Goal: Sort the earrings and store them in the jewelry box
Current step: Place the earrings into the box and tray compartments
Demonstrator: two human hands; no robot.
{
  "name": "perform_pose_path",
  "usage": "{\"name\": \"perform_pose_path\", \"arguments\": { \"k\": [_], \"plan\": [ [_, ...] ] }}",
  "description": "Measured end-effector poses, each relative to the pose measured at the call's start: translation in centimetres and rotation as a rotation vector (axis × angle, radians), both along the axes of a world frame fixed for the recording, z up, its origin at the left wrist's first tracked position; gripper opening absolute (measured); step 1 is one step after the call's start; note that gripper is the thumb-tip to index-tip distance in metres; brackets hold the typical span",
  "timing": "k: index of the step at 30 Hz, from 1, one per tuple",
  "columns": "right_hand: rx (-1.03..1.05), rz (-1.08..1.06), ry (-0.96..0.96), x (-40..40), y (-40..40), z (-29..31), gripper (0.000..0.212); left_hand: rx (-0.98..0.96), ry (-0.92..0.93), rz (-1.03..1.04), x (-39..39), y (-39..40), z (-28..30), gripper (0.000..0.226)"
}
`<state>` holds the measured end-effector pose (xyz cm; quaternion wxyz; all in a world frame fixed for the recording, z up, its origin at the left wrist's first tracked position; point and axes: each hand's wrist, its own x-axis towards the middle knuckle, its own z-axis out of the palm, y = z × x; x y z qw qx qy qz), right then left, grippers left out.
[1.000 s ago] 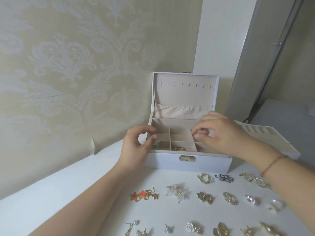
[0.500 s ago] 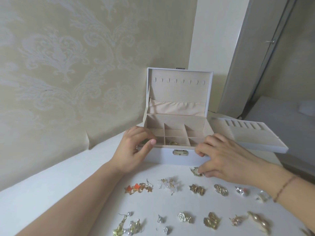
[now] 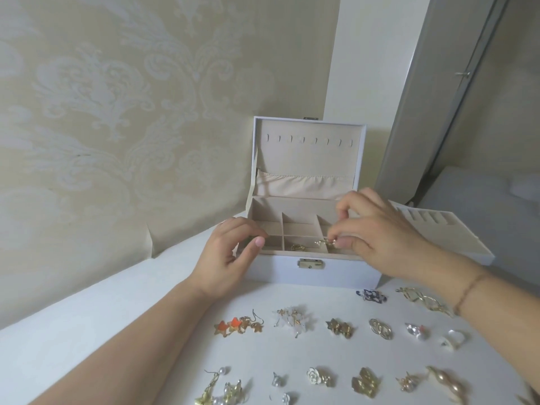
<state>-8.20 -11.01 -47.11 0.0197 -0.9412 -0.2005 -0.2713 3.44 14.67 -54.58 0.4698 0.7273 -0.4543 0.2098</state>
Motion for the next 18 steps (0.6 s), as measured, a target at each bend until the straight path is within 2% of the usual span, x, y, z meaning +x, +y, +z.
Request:
{"name": "perform_pose_path", "arguments": {
  "k": [2,8,11,14,18],
  "plan": [
    [-0.037,-0.067,0.165,1.7,-0.2,-0.2,0.007,-0.008,0.012,-0.005,0.0,0.1,0.0,0.030],
    [-0.058,-0.096,0.581,4.3,-0.1,0.0,0.015,-0.014,0.020,-0.009,0.2,0.1,-0.2,0.032],
    [-0.074,-0.114,0.713,4.8,0.2,0.1,0.016,-0.025,0.027,-0.007,0.4,0.1,-0.2,0.032],
    [-0.014,-0.119,0.718,4.5,0.2,0.5,0.017,-0.031,0.024,-0.008,0.5,0.0,-0.3,0.031],
    [0.185,-0.110,0.411,1.4,-0.8,2.4,0.012,-0.034,0.022,-0.005,0.5,0.0,-0.4,0.030]
  ]
}}
